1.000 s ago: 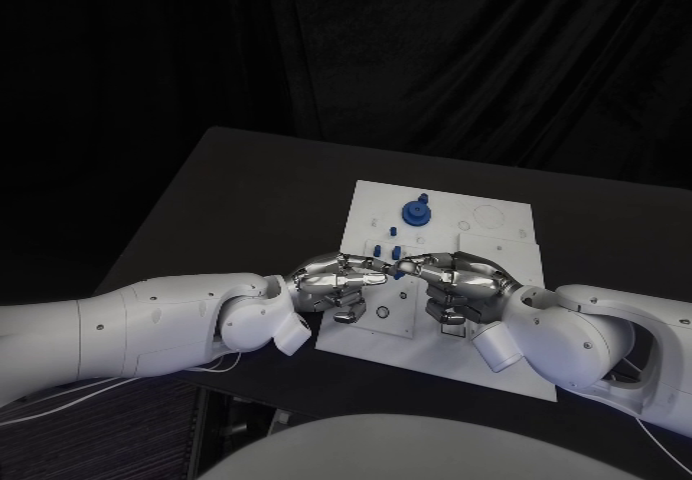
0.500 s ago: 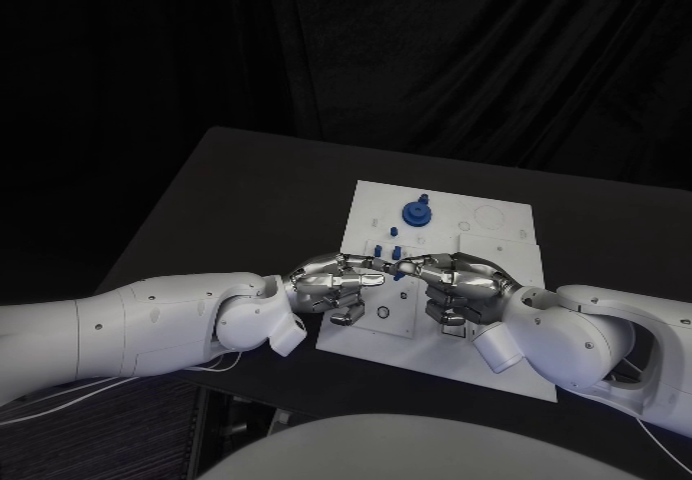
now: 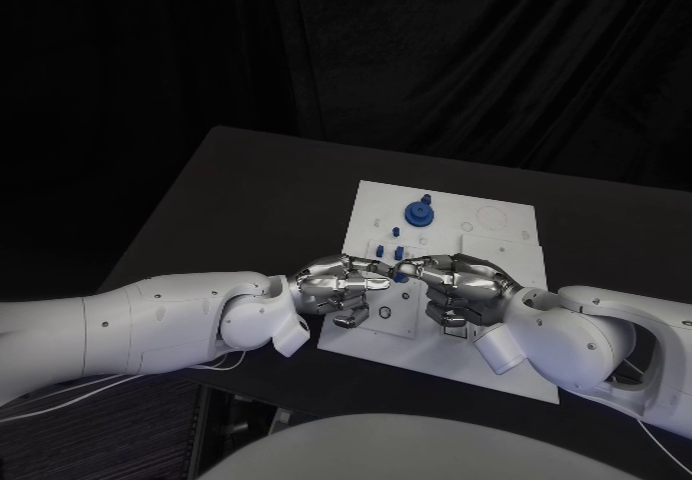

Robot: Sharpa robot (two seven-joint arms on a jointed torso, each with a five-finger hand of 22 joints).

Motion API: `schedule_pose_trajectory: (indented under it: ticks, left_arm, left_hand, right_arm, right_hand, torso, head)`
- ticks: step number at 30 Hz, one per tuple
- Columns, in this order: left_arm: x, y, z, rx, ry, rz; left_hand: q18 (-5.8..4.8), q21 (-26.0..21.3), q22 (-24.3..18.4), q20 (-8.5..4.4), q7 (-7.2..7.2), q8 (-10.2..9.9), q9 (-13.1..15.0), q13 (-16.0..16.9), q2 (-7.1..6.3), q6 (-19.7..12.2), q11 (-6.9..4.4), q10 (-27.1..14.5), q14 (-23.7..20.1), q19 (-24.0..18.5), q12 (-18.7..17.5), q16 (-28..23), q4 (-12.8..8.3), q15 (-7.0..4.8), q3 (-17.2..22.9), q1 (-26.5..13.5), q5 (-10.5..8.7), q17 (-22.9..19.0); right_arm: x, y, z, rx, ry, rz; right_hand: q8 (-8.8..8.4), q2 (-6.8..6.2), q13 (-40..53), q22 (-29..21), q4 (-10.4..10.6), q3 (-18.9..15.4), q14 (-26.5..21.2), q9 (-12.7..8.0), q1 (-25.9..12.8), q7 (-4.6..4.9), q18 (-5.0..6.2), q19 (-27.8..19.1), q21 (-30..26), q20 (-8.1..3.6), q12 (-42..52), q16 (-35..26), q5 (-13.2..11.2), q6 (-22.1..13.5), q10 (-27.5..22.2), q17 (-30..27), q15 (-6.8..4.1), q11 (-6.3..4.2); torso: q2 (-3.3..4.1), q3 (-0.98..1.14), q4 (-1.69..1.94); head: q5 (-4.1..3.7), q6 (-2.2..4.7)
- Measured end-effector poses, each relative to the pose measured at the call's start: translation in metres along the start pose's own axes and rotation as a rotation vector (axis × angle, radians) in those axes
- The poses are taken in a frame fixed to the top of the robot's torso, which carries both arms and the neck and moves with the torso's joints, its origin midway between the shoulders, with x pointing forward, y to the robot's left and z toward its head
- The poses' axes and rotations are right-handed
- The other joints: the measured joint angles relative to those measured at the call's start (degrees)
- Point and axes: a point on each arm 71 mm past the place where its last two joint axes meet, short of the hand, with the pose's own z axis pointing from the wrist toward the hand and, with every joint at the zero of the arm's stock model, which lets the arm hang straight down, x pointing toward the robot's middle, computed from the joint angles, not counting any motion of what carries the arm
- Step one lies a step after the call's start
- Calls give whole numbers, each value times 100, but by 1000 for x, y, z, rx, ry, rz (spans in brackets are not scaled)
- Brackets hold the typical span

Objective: Assemble the parts on the task board

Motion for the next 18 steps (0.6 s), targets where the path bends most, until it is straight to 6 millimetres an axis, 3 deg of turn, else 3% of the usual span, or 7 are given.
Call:
schedule_pose_trajectory:
  ticks: [8,18]
  left_arm:
    - [0,1,1,-10,-3,2]
    - [1,1,3,-8,-8,5]
  left_hand:
    - [0,0,0,13,1,23,6,3,48,67,0,0,0,13,6,0,-16,0,-16,48,0,0]
    - [1,66,-1,22,-39,133,33,3,169,491,18,-6,0,101,48,0,-9,0,-56,169,0,0]
  right_arm:
    - [1,-1,1,10,13,2]
    - [2,-2,1,29,29,3]
  right_hand:
    - [33,14,0,0,1,-99,0,-5,14,1,0,0,0,0,0,0,1,-2,0,0,0,0]
    - [63,37,0,-1,1,-158,0,-4,37,13,0,0,-22,0,0,0,1,-33,0,0,0,0]
  torso:
    - [2,-1,0]
    - [5,0,3]
  head:
    - [8,0]
    - [16,0]
